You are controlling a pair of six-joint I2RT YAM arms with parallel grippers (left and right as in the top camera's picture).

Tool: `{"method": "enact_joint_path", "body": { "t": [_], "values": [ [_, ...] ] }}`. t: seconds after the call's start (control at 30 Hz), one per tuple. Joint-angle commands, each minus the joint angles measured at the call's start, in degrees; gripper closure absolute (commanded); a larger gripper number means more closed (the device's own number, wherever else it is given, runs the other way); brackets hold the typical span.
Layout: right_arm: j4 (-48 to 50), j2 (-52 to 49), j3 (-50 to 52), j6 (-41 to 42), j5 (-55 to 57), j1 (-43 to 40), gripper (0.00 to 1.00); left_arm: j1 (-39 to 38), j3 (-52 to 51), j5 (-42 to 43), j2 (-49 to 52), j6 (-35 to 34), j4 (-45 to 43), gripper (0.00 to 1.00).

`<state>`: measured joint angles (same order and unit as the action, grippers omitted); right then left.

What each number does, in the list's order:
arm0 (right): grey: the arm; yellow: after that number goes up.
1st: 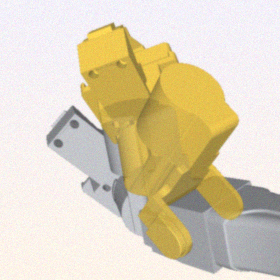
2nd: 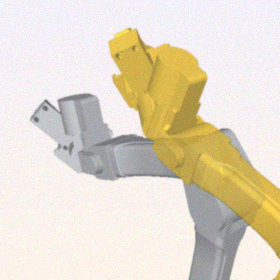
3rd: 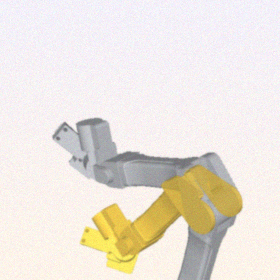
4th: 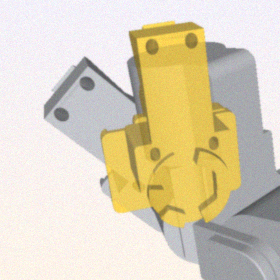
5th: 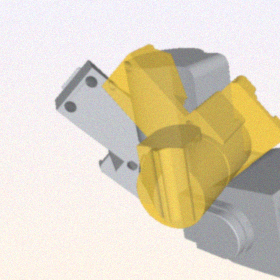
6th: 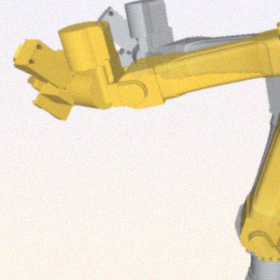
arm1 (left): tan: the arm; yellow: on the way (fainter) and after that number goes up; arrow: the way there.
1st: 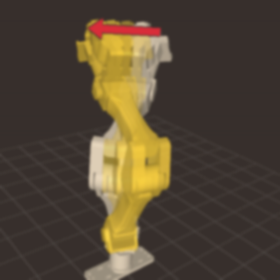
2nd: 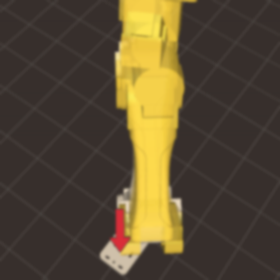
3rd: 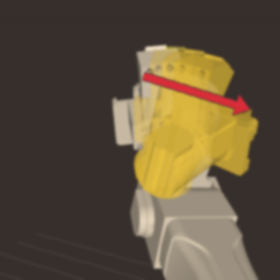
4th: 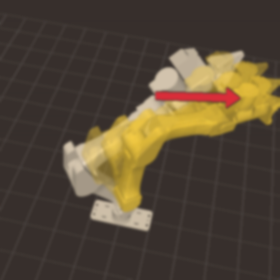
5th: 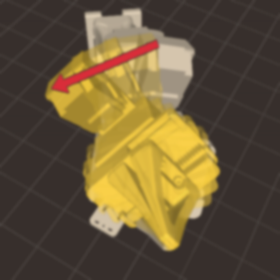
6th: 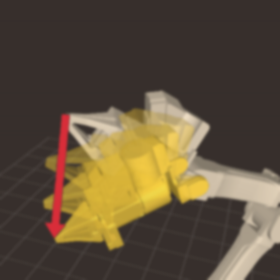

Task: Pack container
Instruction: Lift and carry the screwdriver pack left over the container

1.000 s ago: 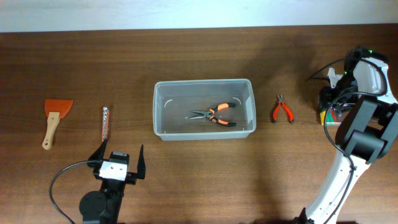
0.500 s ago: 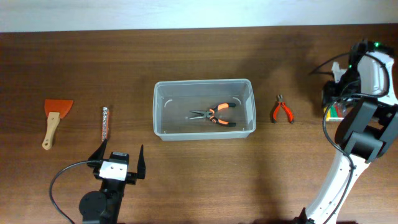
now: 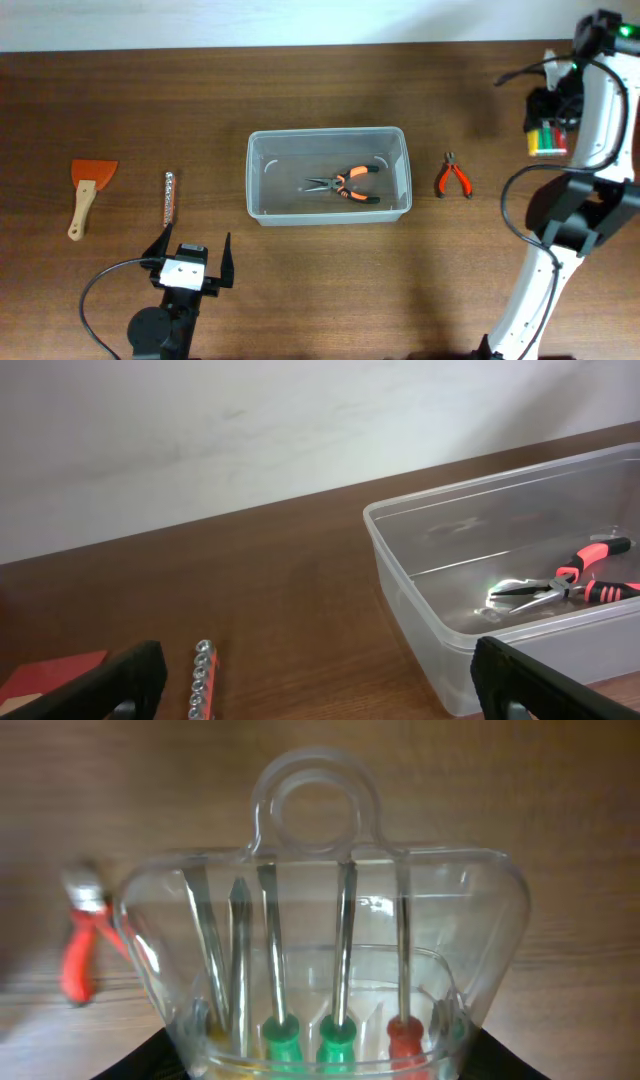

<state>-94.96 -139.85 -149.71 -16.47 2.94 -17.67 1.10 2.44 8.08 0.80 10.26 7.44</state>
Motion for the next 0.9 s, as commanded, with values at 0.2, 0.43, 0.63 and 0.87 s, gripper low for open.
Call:
{"method": "enact_joint_path", "body": {
  "t": [0.2, 0.43, 0.63, 0.87],
  "values": [
    [-2.38, 2.73, -9.99, 0.46, -1.2, 11.89, 0.42, 0.28, -0.37, -0.42, -0.44, -0.5, -0.15, 0.01],
    [-2.38, 8.24, -9.94, 0.22, -6.29, 22.21, 0.42, 0.28, -0.37, -0.44, -0.44, -0.5, -0.15, 0.01],
    [-2.38, 11.52, -9.94, -0.68, -9.42, 30.69, 0.42, 0.28, -0.37, -0.42, -0.44, -0.5, -0.15, 0.01],
    [-2.38, 12.22, -6.78, -4.5, -9.42, 39.58, 0.42, 0.28, -0.37, -0.42, -0.44, -0.5, -0.15, 0.01]
  ]
}}
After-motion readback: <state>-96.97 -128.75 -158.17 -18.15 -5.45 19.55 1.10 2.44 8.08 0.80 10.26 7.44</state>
